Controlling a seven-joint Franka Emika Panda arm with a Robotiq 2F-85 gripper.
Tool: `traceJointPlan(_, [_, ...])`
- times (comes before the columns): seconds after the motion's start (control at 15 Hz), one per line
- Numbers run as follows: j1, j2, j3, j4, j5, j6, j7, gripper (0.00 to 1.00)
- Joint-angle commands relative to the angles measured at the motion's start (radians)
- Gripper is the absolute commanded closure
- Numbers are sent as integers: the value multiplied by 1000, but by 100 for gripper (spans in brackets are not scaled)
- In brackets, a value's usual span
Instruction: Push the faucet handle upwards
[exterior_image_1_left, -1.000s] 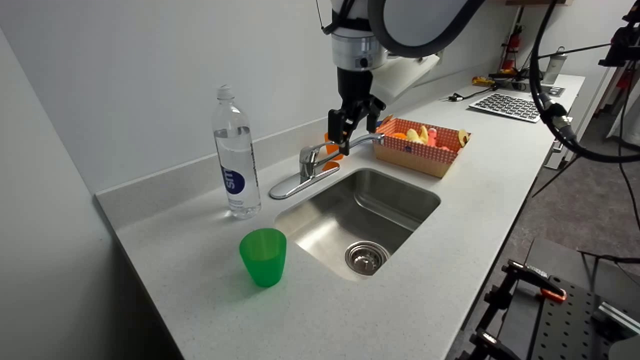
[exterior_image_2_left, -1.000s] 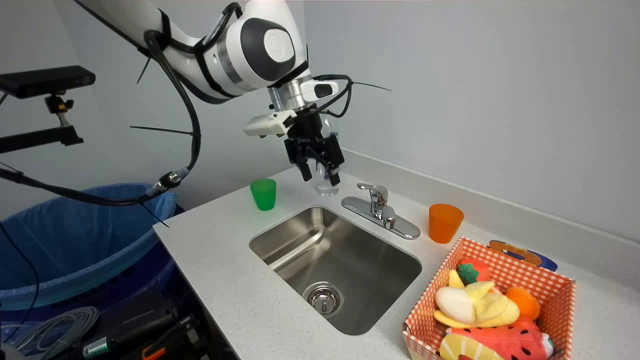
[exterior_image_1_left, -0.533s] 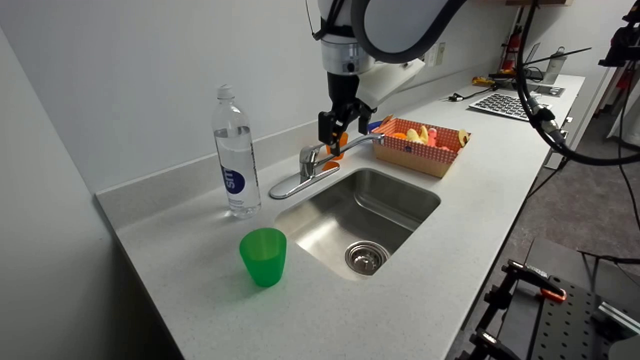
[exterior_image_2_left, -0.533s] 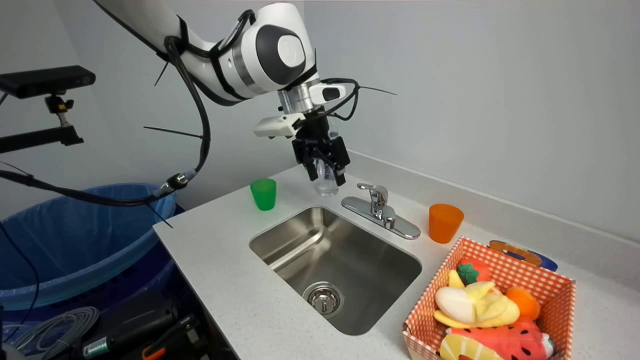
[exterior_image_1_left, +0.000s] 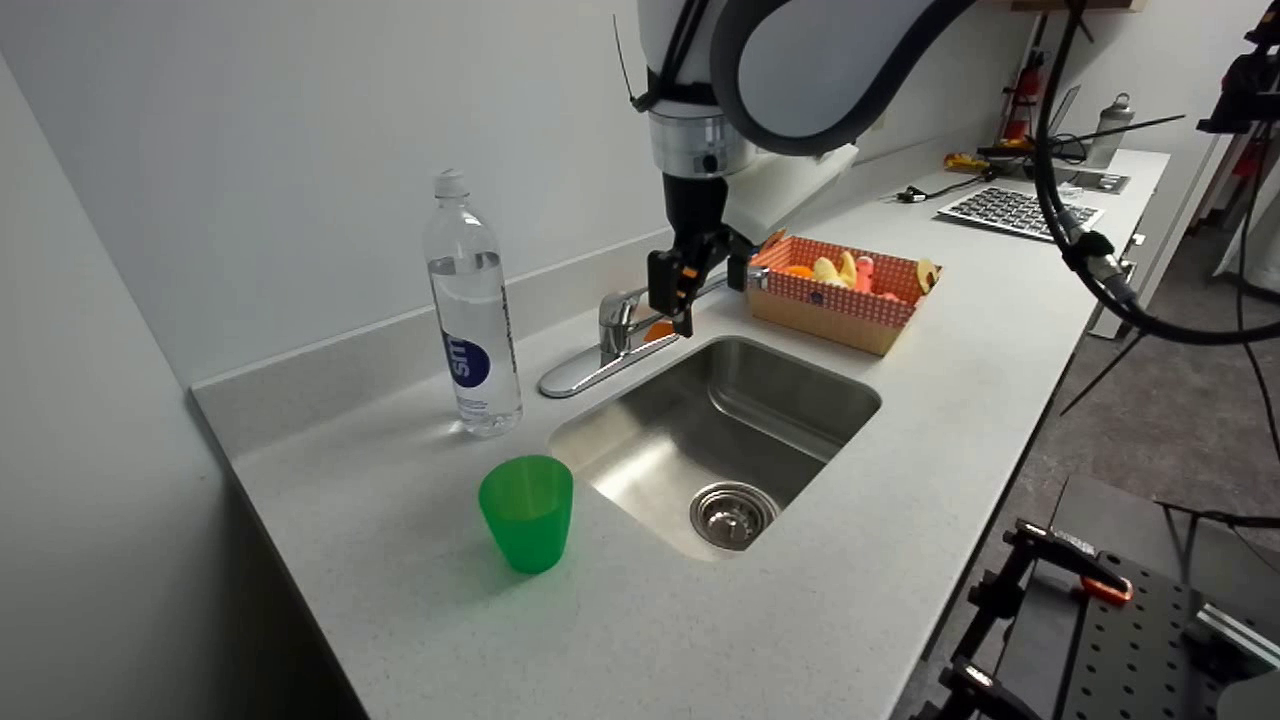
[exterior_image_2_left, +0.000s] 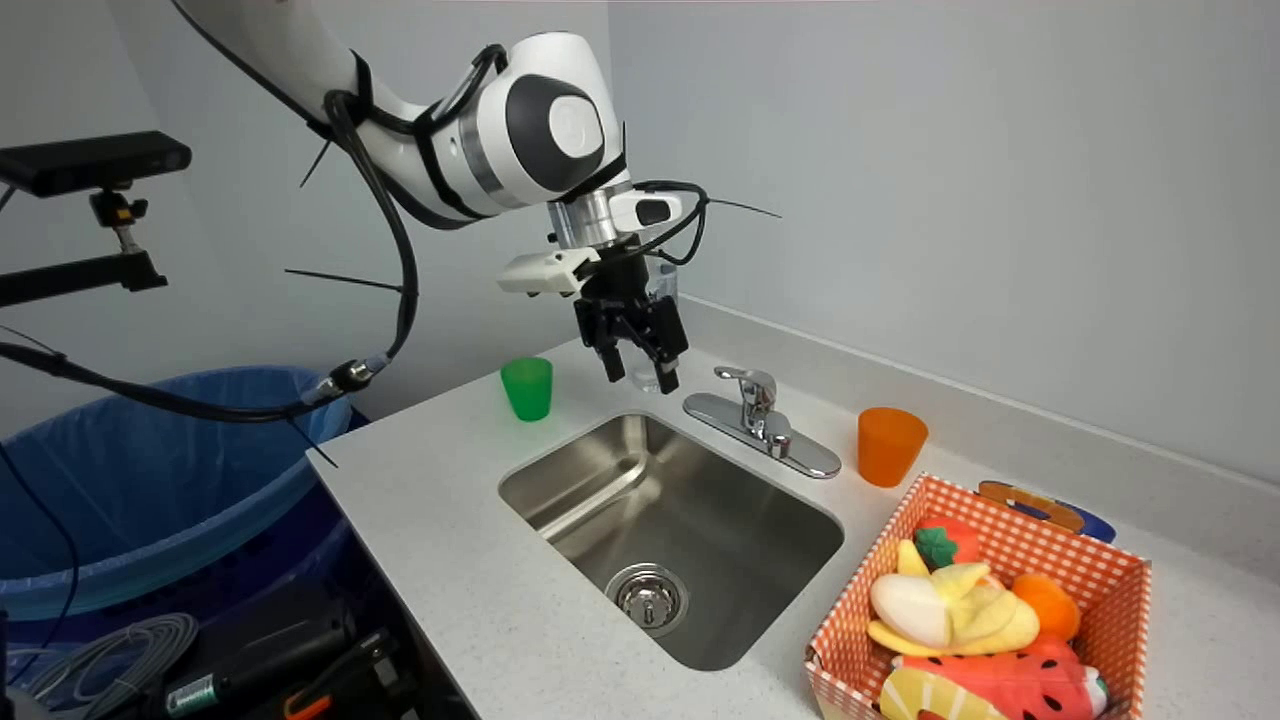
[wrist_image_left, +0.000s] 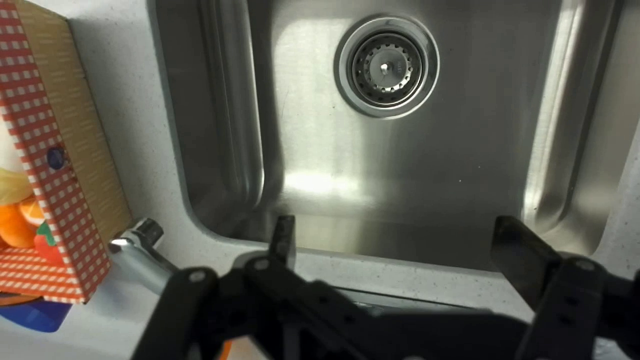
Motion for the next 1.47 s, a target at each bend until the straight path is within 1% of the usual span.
traceJointPlan(0.0, [14,39,-37,26,-30,7,50,0])
traceJointPlan(0.33, [15,117,-75,101,2,4,88,0])
traceJointPlan(0.53, [16,164,-93,162,16,12,78,0])
traceJointPlan(0.73, [28,220,-96,242,31,5,58,0])
traceJointPlan(0.93, [49,271,-98,321,12,-11,36,0])
traceJointPlan(1.2, [72,312,-108,382,10,-15,24,0])
traceJointPlan(1.4, [85,331,-114,415,34,-56,44,0])
